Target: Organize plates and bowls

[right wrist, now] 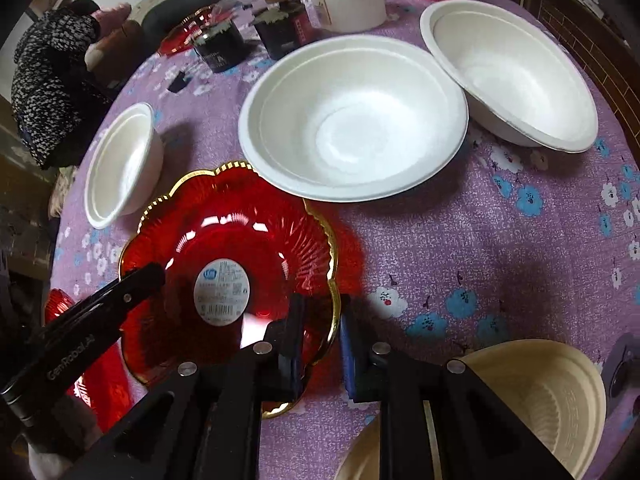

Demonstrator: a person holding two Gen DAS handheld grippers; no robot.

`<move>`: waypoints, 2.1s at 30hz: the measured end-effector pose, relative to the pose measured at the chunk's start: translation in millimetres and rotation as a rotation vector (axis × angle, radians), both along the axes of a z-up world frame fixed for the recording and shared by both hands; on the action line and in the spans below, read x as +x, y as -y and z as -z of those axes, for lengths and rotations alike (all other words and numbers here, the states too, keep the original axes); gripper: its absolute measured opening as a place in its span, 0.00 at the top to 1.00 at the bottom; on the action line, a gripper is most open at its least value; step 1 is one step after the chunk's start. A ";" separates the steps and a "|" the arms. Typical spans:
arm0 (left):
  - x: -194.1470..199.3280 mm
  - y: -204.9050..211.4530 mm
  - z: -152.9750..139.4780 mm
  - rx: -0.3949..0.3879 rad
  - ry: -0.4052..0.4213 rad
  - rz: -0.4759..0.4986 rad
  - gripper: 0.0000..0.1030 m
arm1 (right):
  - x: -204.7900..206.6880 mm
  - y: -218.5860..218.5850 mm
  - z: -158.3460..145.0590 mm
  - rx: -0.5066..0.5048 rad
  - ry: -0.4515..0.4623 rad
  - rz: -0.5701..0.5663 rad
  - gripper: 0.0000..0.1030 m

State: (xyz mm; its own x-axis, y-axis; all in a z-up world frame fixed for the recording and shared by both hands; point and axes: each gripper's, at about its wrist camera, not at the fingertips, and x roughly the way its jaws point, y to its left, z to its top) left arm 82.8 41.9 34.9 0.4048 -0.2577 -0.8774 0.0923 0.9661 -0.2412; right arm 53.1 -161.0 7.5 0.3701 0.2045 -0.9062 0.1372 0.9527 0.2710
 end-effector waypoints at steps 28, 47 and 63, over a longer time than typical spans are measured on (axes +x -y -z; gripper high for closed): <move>-139.5 -134.7 -80.3 -0.108 0.294 -0.215 0.72 | -91.3 -118.3 -64.1 0.075 0.243 -0.192 0.82; -163.3 -244.5 -28.0 -0.093 0.206 -0.406 0.72 | -91.8 -240.2 -25.5 0.038 0.174 -0.355 0.82; -158.8 -245.5 -36.9 -0.029 0.254 -0.369 0.35 | -76.7 -278.9 -4.5 -0.128 0.232 -0.358 0.79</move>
